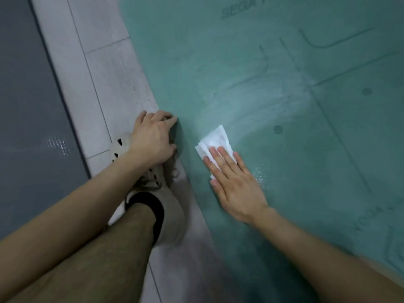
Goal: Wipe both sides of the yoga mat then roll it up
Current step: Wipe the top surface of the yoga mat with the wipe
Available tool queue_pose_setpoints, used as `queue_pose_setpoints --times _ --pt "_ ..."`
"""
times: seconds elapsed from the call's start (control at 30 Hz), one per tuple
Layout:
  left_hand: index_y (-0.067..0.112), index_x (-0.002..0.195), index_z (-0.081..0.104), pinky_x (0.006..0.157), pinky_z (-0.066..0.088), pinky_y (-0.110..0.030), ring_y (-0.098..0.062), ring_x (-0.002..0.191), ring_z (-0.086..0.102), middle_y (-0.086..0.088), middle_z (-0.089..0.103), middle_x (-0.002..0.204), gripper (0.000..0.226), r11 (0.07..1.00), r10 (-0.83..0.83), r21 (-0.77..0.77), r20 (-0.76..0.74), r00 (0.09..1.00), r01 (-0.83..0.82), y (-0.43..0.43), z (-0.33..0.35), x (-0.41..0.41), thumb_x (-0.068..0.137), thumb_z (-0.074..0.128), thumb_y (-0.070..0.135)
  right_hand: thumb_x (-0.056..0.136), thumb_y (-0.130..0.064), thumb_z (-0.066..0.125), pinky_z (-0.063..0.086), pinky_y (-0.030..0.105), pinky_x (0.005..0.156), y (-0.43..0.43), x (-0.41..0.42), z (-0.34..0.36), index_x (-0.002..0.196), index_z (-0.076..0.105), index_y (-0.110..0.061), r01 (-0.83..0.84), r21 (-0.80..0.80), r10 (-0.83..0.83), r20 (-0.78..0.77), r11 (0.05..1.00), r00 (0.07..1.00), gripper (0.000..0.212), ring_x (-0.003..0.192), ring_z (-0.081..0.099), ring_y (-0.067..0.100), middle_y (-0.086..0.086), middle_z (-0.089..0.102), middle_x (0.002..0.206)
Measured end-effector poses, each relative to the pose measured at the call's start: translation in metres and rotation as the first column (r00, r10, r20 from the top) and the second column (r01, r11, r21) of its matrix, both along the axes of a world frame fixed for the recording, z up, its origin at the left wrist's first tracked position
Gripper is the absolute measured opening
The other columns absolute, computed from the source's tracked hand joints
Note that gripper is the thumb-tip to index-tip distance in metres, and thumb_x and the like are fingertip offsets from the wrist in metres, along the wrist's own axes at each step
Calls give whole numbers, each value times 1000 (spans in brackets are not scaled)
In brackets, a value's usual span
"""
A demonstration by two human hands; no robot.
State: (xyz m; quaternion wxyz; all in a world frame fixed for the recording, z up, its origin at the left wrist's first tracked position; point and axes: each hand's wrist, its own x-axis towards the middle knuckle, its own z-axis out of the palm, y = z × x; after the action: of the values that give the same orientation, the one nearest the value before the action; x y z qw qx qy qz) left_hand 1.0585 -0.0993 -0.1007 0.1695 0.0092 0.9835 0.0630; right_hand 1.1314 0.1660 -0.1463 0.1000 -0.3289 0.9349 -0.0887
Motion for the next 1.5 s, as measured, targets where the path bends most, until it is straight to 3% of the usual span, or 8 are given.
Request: queue_pose_setpoints --times 0.17,0.27,0.53,0.7,0.8,1.0,1.2,1.5 --pt "29 135 63 112 42 -46 -36 123 55 -7 54 135 55 966 -242 83 -60 968 247 -48 -5 -26 83 45 33 113 -40 26 14 48 130 -27 -42 -3 169 14 -23 53 12 -52 -51 999 997 60 163 0 17 -2 4 177" --pt "19 130 62 103 49 -45 -38 117 59 -12 56 128 54 970 -195 142 -34 980 198 -47 -3 -50 77 60 29 110 -46 20 9 49 131 -83 -115 -6 168 20 -22 147 7 -146 -41 989 988 63 163 7 20 2 10 177" --pt "23 141 64 126 10 -44 -28 137 53 -1 55 151 65 991 -132 20 23 991 131 -51 -1 -82 77 75 22 114 -41 28 14 50 131 -19 21 17 169 8 -21 109 62 -113 65 992 991 62 163 -4 17 -2 -3 177" --pt "23 148 60 117 36 -38 -31 141 48 1 48 160 63 987 -127 111 75 989 118 -52 7 -85 88 63 8 113 -46 25 9 49 131 -75 -57 -3 169 17 -19 101 26 -101 -8 995 995 62 163 0 18 2 6 177" --pt "20 144 64 121 32 -40 -29 141 49 -1 51 158 56 978 -201 78 121 972 192 -64 10 -95 91 56 4 111 -50 13 5 47 131 -121 -114 -5 169 17 -19 101 65 -100 -16 993 995 66 163 0 19 4 6 177" --pt "20 158 45 131 7 -44 -19 154 35 5 34 169 69 976 -214 86 187 959 201 -70 9 -90 91 56 7 114 -36 29 15 49 131 -36 12 11 169 14 -19 2 4 -2 22 1000 1000 59 163 -2 17 -1 1 177" --pt "12 146 58 124 26 -42 -26 140 51 -3 51 157 57 965 -260 19 133 956 260 -65 9 -88 89 61 12 113 -41 18 7 47 131 -138 -82 -9 167 24 -22 -6 6 6 -34 1000 999 58 163 6 19 0 12 176" --pt "30 160 43 123 29 -35 -24 152 37 3 34 169 61 979 -168 128 89 982 156 -57 12 -72 100 54 19 113 -35 27 15 49 130 -78 -22 -3 167 24 -21 26 -38 -27 -18 999 999 57 163 6 17 -1 12 176"
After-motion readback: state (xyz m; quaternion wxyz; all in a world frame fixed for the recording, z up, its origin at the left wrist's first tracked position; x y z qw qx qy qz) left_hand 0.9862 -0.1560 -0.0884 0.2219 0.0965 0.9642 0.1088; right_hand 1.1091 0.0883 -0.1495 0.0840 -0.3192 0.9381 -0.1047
